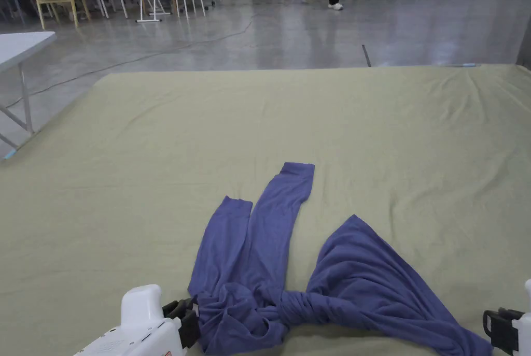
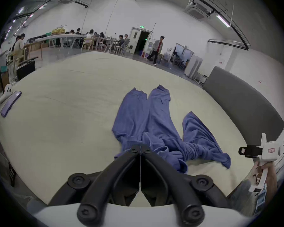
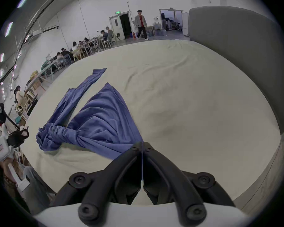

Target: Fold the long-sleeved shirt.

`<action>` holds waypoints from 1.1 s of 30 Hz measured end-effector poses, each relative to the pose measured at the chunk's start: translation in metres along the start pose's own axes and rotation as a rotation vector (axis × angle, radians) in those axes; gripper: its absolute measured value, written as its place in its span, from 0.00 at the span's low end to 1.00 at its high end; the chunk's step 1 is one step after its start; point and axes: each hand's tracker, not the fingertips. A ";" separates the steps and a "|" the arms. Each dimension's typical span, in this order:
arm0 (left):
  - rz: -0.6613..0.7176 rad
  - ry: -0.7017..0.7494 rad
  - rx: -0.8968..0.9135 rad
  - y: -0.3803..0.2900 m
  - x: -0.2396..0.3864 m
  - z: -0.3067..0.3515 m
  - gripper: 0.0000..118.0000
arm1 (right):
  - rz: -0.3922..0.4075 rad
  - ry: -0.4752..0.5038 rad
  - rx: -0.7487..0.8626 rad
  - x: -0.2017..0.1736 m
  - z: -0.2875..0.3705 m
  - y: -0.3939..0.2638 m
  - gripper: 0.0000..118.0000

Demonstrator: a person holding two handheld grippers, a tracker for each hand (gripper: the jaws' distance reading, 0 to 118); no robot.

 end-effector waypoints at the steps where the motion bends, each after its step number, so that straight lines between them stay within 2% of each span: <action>1: -0.010 0.001 -0.002 0.001 0.005 -0.001 0.00 | -0.002 0.002 -0.003 0.003 -0.003 0.000 0.03; 10: -0.069 -0.023 0.027 0.053 0.018 -0.039 0.00 | 0.008 0.020 -0.022 -0.010 0.008 0.004 0.03; 12: -0.088 0.002 -0.006 0.065 0.018 -0.058 0.08 | 0.006 0.022 -0.025 -0.012 0.008 0.005 0.03; 13: -0.082 0.019 -0.023 0.068 0.016 -0.067 0.20 | 0.003 0.025 -0.030 -0.010 0.005 0.005 0.03; 14: -0.075 0.011 -0.040 0.069 0.016 -0.074 0.65 | 0.000 0.027 -0.032 -0.010 0.005 0.005 0.03; 15: -0.061 0.005 -0.060 0.071 0.013 -0.084 0.94 | -0.002 0.028 -0.034 -0.011 0.004 0.005 0.03; 16: -0.047 0.019 -0.099 0.073 0.010 -0.097 1.00 | -0.004 0.028 -0.038 -0.011 0.004 0.004 0.03; 19: -0.060 0.077 -0.138 0.081 0.005 -0.137 1.00 | 0.005 0.023 -0.052 -0.013 0.000 0.003 0.03; 24: -0.112 0.139 -0.341 0.081 0.001 -0.214 0.97 | 0.005 0.017 -0.074 -0.013 -0.005 0.001 0.03; 25: -0.101 0.175 -0.396 0.077 0.001 -0.224 0.86 | 0.002 0.015 -0.079 -0.011 -0.008 0.001 0.03; 26: -0.118 0.230 -0.436 0.073 0.000 -0.230 0.54 | 0.000 0.011 -0.082 -0.010 -0.010 0.002 0.03; 27: -0.130 0.213 -0.369 0.072 0.001 -0.223 0.51 | 0.000 0.007 -0.087 -0.011 -0.012 0.002 0.03; 28: -0.143 0.184 -0.337 0.076 0.004 -0.215 0.34 | 0.001 0.006 -0.095 -0.012 -0.015 0.004 0.03; 29: -0.127 0.143 -0.319 0.079 0.007 -0.207 0.04 | 0.004 0.008 -0.101 -0.013 -0.017 0.007 0.03; 33: -0.082 0.061 -0.186 0.090 0.011 -0.154 0.04 | 0.054 0.035 -0.092 -0.028 -0.033 0.034 0.03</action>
